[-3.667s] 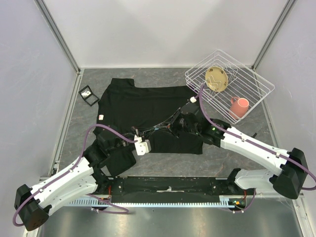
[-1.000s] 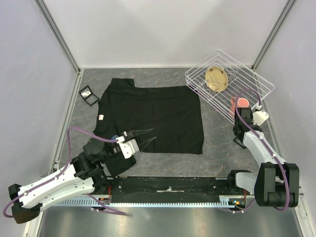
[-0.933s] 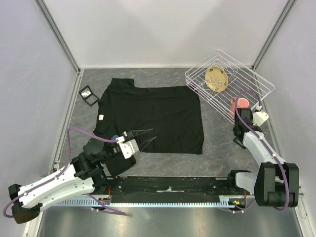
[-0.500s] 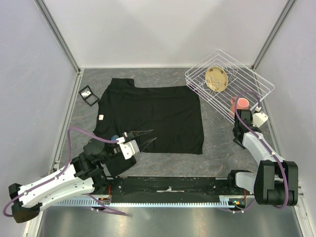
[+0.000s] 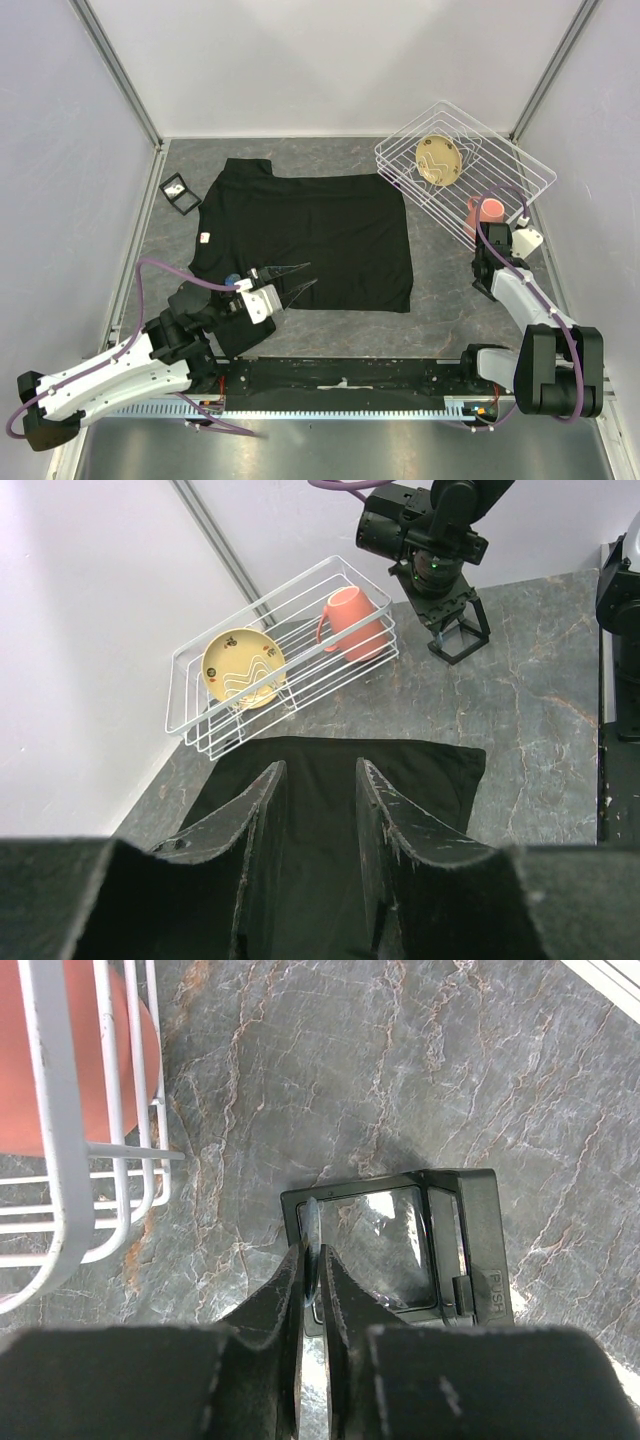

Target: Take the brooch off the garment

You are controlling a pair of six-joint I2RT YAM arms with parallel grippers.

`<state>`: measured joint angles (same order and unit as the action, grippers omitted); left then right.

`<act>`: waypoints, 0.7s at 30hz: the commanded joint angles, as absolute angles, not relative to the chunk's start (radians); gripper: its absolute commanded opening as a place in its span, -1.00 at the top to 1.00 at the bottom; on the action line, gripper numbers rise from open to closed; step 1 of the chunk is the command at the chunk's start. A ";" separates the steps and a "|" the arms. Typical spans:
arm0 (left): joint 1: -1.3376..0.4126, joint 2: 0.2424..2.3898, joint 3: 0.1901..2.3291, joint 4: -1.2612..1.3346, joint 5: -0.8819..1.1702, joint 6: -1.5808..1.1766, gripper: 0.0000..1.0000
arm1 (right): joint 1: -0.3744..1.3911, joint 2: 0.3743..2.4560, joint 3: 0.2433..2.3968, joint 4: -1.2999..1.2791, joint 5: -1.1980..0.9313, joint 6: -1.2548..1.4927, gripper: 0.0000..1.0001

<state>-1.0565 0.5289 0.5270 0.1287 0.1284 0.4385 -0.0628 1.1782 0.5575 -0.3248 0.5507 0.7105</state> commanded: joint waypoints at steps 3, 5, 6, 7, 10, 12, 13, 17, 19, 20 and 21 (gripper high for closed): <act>-1.066 0.525 0.523 0.164 0.107 0.466 0.18 | -0.067 1.167 0.546 -0.310 0.557 0.713 0.65; -1.066 0.523 0.523 0.166 0.107 0.469 0.18 | -0.067 1.158 0.551 -0.321 0.560 0.713 0.60; -1.068 0.522 0.523 0.164 0.107 0.468 0.18 | -0.067 1.157 0.552 -0.325 0.561 0.713 0.58; -1.069 0.522 0.523 0.164 0.106 0.469 0.18 | -0.067 1.152 0.558 -0.339 0.563 0.715 0.53; -1.068 0.520 0.525 0.166 0.106 0.468 0.18 | -0.067 1.140 0.566 -0.366 0.575 0.713 0.40; -1.068 0.522 0.525 0.164 0.107 0.468 0.18 | -0.067 1.134 0.568 -0.377 0.577 0.713 0.35; -1.068 0.520 0.525 0.164 0.106 0.468 0.18 | -0.067 1.126 0.571 -0.383 0.575 0.709 0.30; -1.069 0.520 0.525 0.164 0.107 0.468 0.18 | -0.067 1.120 0.577 -0.413 0.566 0.710 0.14; -1.071 0.522 0.525 0.163 0.107 0.469 0.17 | -0.067 1.120 0.586 -0.440 0.563 0.716 0.02; -1.069 0.522 0.525 0.163 0.107 0.469 0.17 | -0.067 1.117 0.587 -0.443 0.557 0.716 -0.03; -1.069 0.520 0.525 0.163 0.101 0.469 0.17 | -0.067 1.111 0.592 -0.448 0.555 0.716 -0.06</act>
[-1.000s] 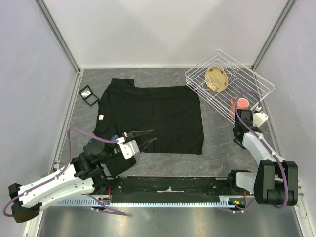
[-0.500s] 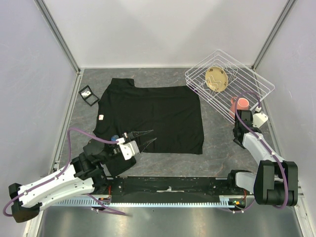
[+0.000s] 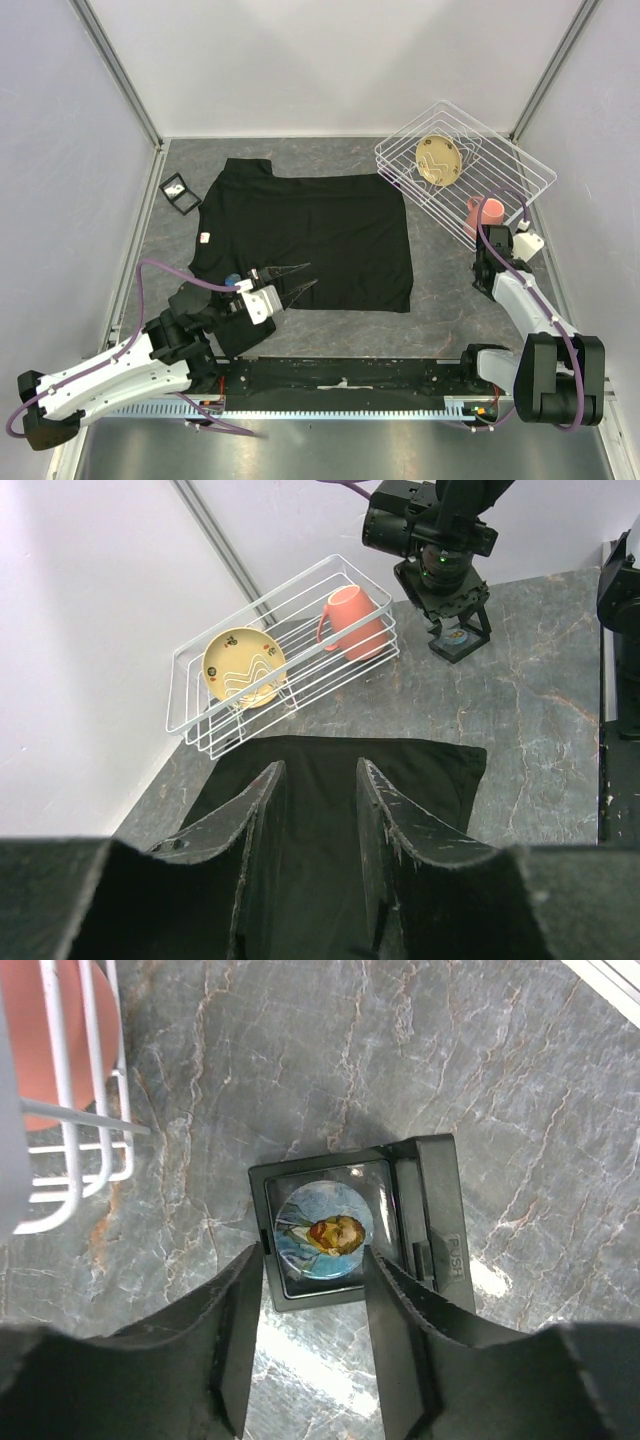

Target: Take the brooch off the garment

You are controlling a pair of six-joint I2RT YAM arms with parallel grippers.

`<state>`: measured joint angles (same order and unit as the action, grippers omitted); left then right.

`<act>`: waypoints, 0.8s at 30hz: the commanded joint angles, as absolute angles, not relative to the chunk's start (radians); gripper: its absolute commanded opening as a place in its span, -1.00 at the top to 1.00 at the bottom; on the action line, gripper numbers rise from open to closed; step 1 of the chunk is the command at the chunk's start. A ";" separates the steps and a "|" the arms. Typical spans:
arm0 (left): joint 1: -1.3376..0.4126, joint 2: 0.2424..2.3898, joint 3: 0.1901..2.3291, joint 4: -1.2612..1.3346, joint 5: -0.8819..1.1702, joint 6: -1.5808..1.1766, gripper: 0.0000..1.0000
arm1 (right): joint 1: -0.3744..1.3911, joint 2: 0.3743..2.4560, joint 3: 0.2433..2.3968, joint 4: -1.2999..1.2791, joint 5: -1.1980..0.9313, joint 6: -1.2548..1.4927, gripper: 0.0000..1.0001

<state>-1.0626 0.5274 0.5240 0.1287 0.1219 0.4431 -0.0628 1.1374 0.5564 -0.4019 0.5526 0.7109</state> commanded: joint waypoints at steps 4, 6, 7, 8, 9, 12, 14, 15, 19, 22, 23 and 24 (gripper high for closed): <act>-1.069 0.522 0.523 0.163 0.100 0.472 0.17 | -0.066 1.097 0.618 -0.491 0.513 0.712 -0.20; -1.069 0.528 0.523 0.163 0.095 0.472 0.16 | -0.063 1.088 0.641 -0.511 0.496 0.709 -0.25; -1.071 0.526 0.523 0.163 0.095 0.474 0.16 | -0.060 1.083 0.647 -0.523 0.488 0.706 -0.26; -1.069 0.528 0.522 0.163 0.094 0.474 0.15 | -0.054 1.078 0.658 -0.529 0.471 0.700 -0.27; -1.069 0.529 0.522 0.163 0.087 0.476 0.14 | -0.037 1.069 0.673 -0.534 0.463 0.693 -0.28; -1.069 0.534 0.515 0.170 0.069 0.469 0.09 | 0.029 1.069 0.719 -0.528 0.425 0.652 -0.31; -1.069 0.541 0.514 0.176 0.057 0.462 0.07 | 0.079 1.084 0.753 -0.525 0.419 0.621 -0.32; -1.069 0.548 0.517 0.176 0.040 0.454 0.04 | 0.145 1.103 0.790 -0.525 0.428 0.612 -0.32; -1.069 0.595 0.528 0.184 -0.049 0.414 0.00 | 0.346 1.153 0.870 -0.499 0.454 0.601 -0.32; -1.068 0.618 0.548 0.192 -0.175 0.353 -0.05 | 0.541 1.221 0.910 -0.417 0.474 0.623 -0.32; -1.068 0.633 0.558 0.183 -0.204 0.316 -0.05 | 0.645 1.247 0.922 -0.394 0.486 0.626 -0.32; -1.068 0.643 0.575 0.167 -0.269 0.290 -0.06 | 0.693 1.309 0.951 -0.343 0.494 0.635 -0.32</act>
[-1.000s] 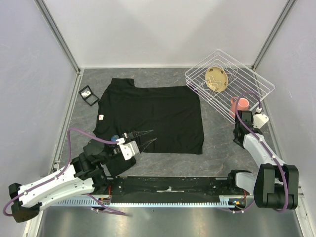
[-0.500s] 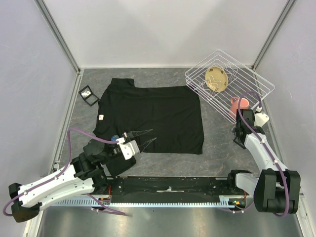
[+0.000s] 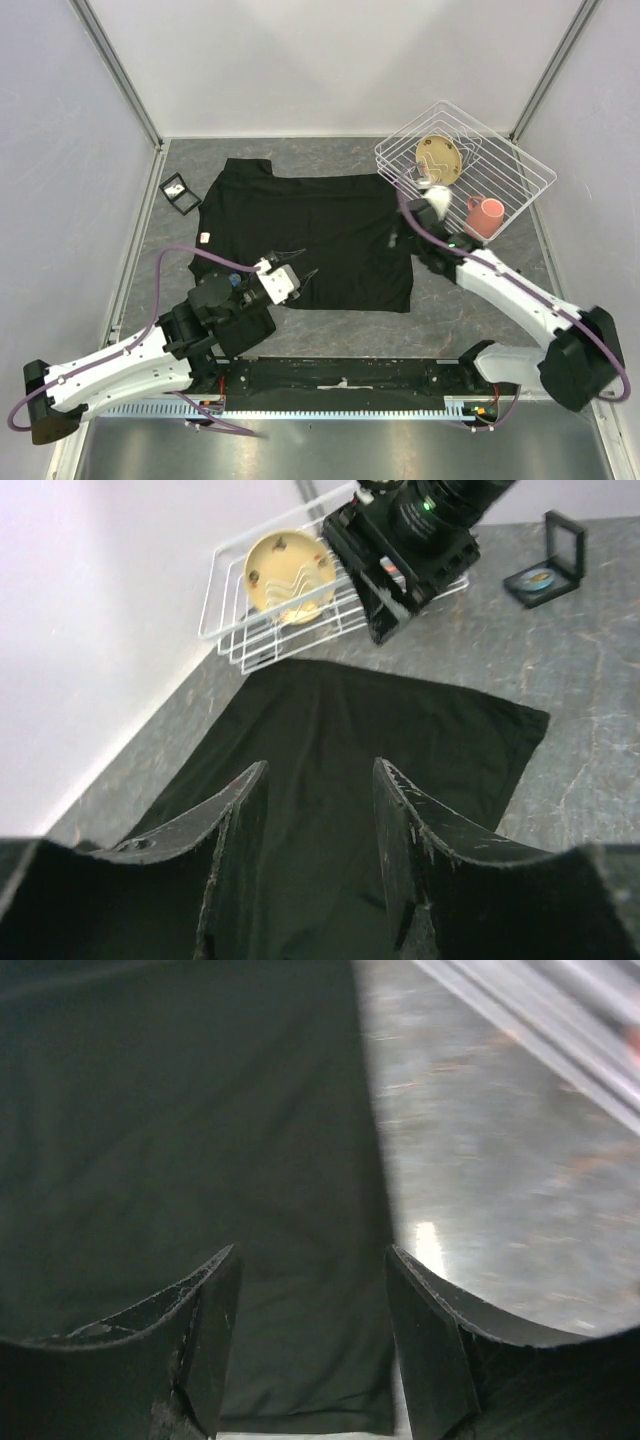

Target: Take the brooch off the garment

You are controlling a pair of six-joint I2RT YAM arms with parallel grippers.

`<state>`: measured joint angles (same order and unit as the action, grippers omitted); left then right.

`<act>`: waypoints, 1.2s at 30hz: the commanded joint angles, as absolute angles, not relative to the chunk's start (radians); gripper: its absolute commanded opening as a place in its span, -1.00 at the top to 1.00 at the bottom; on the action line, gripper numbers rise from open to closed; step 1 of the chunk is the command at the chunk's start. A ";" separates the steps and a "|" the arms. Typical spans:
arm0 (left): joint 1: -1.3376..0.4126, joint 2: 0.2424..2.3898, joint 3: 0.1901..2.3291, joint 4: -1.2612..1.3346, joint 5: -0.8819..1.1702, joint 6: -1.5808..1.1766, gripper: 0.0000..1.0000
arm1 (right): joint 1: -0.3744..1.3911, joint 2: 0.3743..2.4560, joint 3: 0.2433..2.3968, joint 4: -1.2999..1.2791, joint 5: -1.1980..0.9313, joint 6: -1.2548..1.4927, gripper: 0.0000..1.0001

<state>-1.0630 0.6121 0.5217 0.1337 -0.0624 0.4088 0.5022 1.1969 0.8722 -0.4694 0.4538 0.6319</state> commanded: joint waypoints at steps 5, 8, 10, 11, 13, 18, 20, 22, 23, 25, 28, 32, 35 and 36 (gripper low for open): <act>-1.055 0.663 0.710 -0.162 -0.463 -0.097 -0.13 | 0.918 1.553 1.043 -0.157 0.387 0.695 -0.26; -1.054 0.626 0.738 -0.392 -0.567 -0.379 -0.19 | 1.017 1.702 1.121 -0.066 0.333 0.716 -0.17; -1.054 0.545 0.745 -0.515 -0.664 -0.527 -0.23 | 1.066 1.799 1.169 0.041 0.290 0.718 -0.06; -1.054 0.514 0.752 -0.634 -0.701 -0.678 -0.24 | 1.107 1.831 1.183 0.075 0.253 0.721 -0.02; -1.052 0.403 0.782 -0.768 -0.807 -0.818 -0.43 | 1.141 1.923 1.232 0.175 0.198 0.723 0.14; -1.055 0.282 0.827 -0.894 -0.828 -0.816 -0.65 | 1.206 2.084 1.331 0.299 0.134 0.722 0.36; -1.054 0.310 0.870 -0.954 -0.831 -0.874 -0.67 | 1.204 2.127 1.351 0.313 0.126 0.730 0.38; -1.054 0.340 0.899 -1.026 -0.848 -0.911 -0.69 | 1.204 2.149 1.370 0.319 0.150 0.733 0.39; -1.054 0.382 0.905 -1.032 -0.845 -0.911 -0.69 | 1.201 2.155 1.373 0.324 0.155 0.730 0.40; -1.054 0.423 0.917 -1.031 -0.825 -0.878 -0.69 | 1.200 2.160 1.370 0.318 0.170 0.727 0.45; -1.054 0.517 0.963 -1.077 -0.816 -0.861 -0.72 | 1.200 2.141 1.332 0.325 0.169 0.744 0.49; -1.052 0.529 0.973 -1.057 -0.844 -0.853 -0.74 | 1.198 2.103 1.228 0.333 0.199 0.790 0.49; -1.054 0.523 0.951 -1.022 -0.828 -0.827 -0.74 | 1.201 2.088 1.169 0.347 0.158 0.816 0.49; -1.052 0.532 0.948 -1.020 -0.815 -0.830 -0.74 | 1.204 2.085 1.161 0.357 0.149 0.818 0.48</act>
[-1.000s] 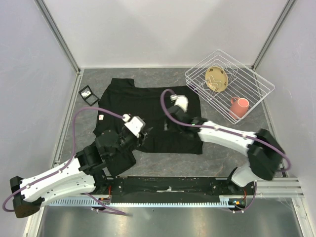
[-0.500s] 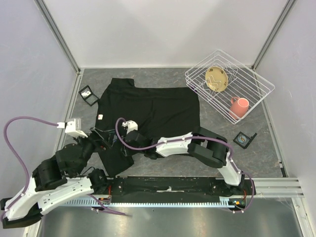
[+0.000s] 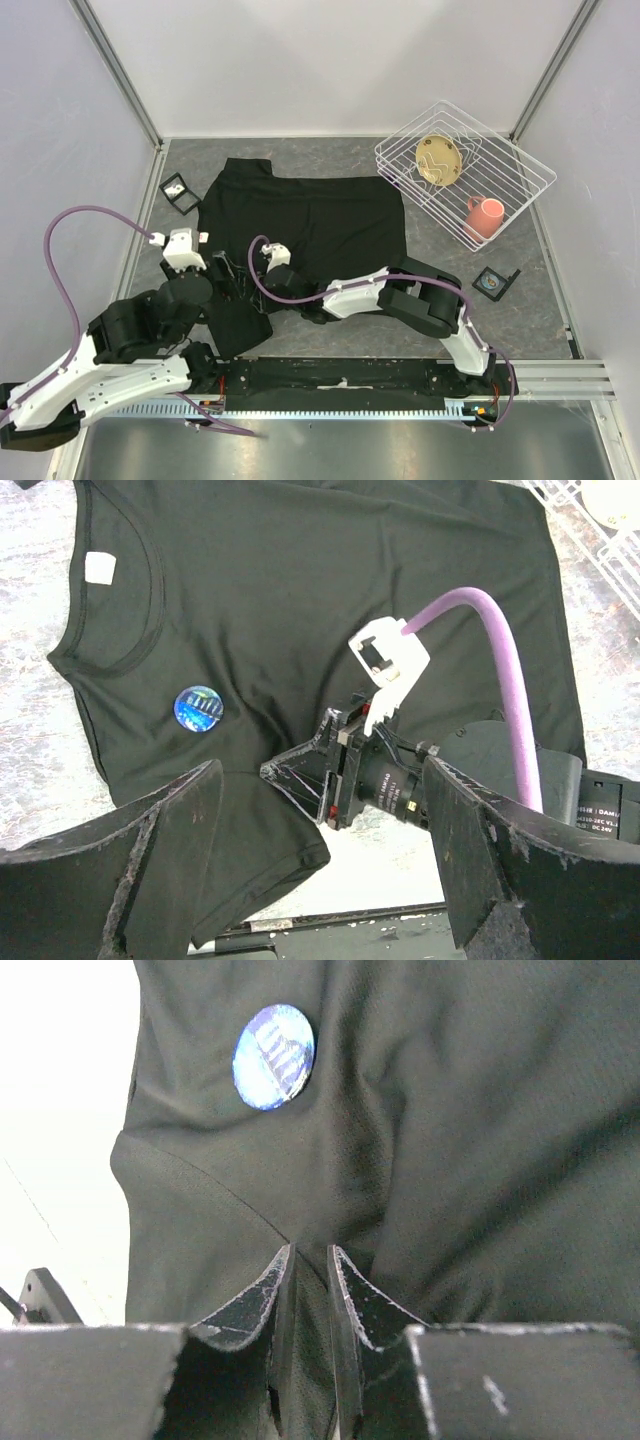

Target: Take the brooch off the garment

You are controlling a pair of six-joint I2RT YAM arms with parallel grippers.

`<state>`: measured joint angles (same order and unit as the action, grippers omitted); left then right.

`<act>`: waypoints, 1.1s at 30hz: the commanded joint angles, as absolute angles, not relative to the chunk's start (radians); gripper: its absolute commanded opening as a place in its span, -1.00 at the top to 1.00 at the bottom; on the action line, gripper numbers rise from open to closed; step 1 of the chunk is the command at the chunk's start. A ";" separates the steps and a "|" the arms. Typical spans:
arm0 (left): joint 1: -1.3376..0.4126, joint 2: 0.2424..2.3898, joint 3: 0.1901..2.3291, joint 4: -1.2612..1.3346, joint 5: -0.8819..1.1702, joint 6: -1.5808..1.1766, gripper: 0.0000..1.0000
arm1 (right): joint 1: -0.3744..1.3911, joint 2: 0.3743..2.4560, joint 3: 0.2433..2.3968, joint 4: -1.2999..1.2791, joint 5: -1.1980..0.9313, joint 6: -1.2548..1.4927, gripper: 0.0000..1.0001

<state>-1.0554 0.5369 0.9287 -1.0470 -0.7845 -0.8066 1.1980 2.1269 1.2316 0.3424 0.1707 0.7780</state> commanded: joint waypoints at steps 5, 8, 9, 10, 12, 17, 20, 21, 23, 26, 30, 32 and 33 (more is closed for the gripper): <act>-1.052 0.569 0.923 -1.026 -0.811 -0.857 -0.81 | 1.221 2.031 1.079 0.386 0.130 0.837 0.46; -1.051 0.580 0.910 -1.016 -0.831 -0.850 -0.84 | 1.221 1.973 1.031 0.419 0.140 0.854 0.46; -1.046 0.583 0.904 -1.005 -0.837 -0.845 -0.92 | 1.221 1.962 1.017 0.431 0.137 0.848 0.44; -1.040 0.587 0.888 -0.999 -0.838 -0.842 -0.98 | 1.221 1.954 1.012 0.434 0.117 0.844 0.42; -0.994 0.610 0.871 -0.982 -0.801 -0.835 -0.99 | 1.221 1.937 1.022 0.457 0.077 0.821 0.36; -0.679 0.679 0.810 -0.813 -0.472 -0.686 -0.99 | 1.206 1.875 1.034 0.477 0.003 0.807 0.19; -0.413 0.747 0.802 -0.750 -0.221 -0.643 -0.98 | 1.168 1.832 1.014 0.451 0.003 0.810 0.10; -0.323 0.788 0.799 -0.735 -0.125 -0.640 -0.97 | 1.152 1.819 0.996 0.454 0.003 0.811 0.07; -0.264 0.840 0.796 -0.701 -0.052 -0.650 -0.91 | 1.102 1.777 0.930 0.468 0.005 0.821 0.06; -0.204 0.925 0.767 -0.660 -0.012 -0.710 -0.86 | 1.053 1.726 0.867 0.351 0.086 0.824 0.06; -0.132 0.917 0.666 -0.588 0.017 -0.811 -0.72 | 1.043 1.646 0.786 0.209 0.305 0.801 0.11; -0.123 0.899 0.643 -0.572 0.005 -0.847 -0.64 | 1.043 1.585 0.709 0.170 0.360 0.804 0.13; -0.123 0.900 0.631 -0.566 0.002 -0.850 -0.63 | 1.043 1.563 0.681 0.167 0.380 0.808 0.12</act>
